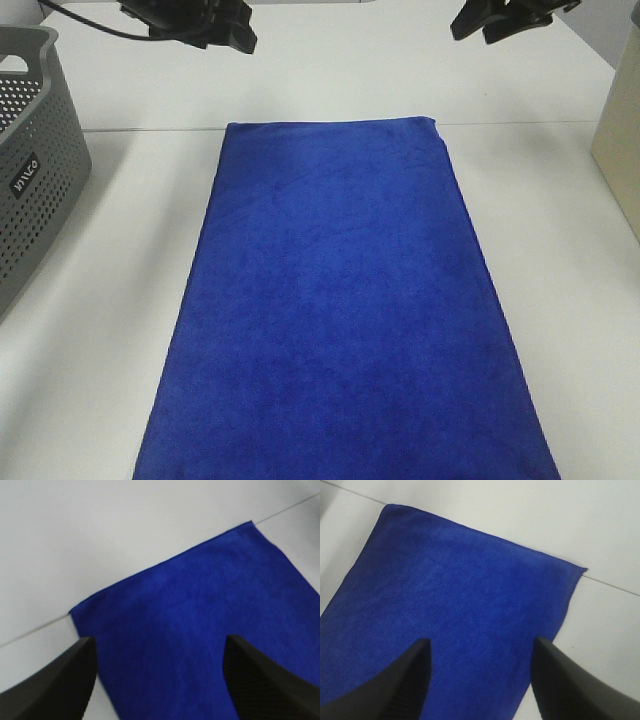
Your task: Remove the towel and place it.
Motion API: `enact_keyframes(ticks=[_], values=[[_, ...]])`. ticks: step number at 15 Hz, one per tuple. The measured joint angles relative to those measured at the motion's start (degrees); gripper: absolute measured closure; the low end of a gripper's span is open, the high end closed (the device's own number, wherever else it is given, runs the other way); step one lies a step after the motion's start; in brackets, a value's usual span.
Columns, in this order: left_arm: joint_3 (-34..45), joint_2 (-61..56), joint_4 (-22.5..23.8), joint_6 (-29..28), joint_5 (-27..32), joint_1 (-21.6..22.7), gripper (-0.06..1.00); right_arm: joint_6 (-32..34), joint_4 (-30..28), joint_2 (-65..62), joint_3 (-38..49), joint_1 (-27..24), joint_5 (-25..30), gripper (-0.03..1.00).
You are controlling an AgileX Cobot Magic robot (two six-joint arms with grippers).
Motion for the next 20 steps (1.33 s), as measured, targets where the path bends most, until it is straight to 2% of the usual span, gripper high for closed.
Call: enact_keyframes(ticks=[1, 2, 5, 6, 7, 9, 12, 13, 15, 18, 20], values=[[0.0, -2.35, 6.47, -6.02, 5.21, 0.0, 0.29, 1.43, -1.03, -1.09, 0.0, 0.0, 0.17, 0.37], [0.0, -3.72, 9.11, -8.54, 7.28, 0.0, 0.29, 5.04, -3.55, -3.84, 0.0, 0.0, 0.52, 0.37], [-0.06, -10.03, 28.02, -24.98, 21.08, 0.23, 0.29, 14.61, -14.21, -11.75, 0.0, 0.0, 0.74, 0.37], [-0.06, -11.75, 32.83, -28.48, 24.87, 1.15, 0.29, 16.79, -17.48, -14.32, 0.29, 0.0, 0.86, 0.37], [-0.06, -13.41, 35.29, -29.91, 26.59, 2.46, 0.29, 17.99, -20.11, -16.79, 1.66, 0.0, 0.92, 0.37], [-0.06, -15.58, 35.75, -30.37, 27.16, 6.42, 0.29, 18.51, -24.35, -22.12, 7.39, 0.0, 0.92, 0.37], [3.44, -20.28, 30.37, -27.85, 27.33, 11.4, 0.29, 18.51, -25.78, -31.91, 20.51, 0.0, 0.92, 0.37], [10.94, -26.64, 29.39, -27.04, 27.27, 13.52, 0.29, 18.51, -25.95, -40.74, 32.77, 0.0, 0.92, 0.37], [22.0, -35.29, 29.39, -26.81, 27.27, 16.33, 0.29, 18.45, -27.62, -51.97, 44.86, 0.0, 0.92, 0.37], [34.78, -46.81, 29.45, -26.81, 26.87, 19.65, 0.29, 18.68, -28.02, -67.04, 58.96, 0.0, 0.97, 0.37], [43.72, -57.58, 29.68, -26.81, 24.18, 20.74, 0.29, 19.71, -27.85, -77.92, 67.49, 0.0, 1.03, 0.37]])
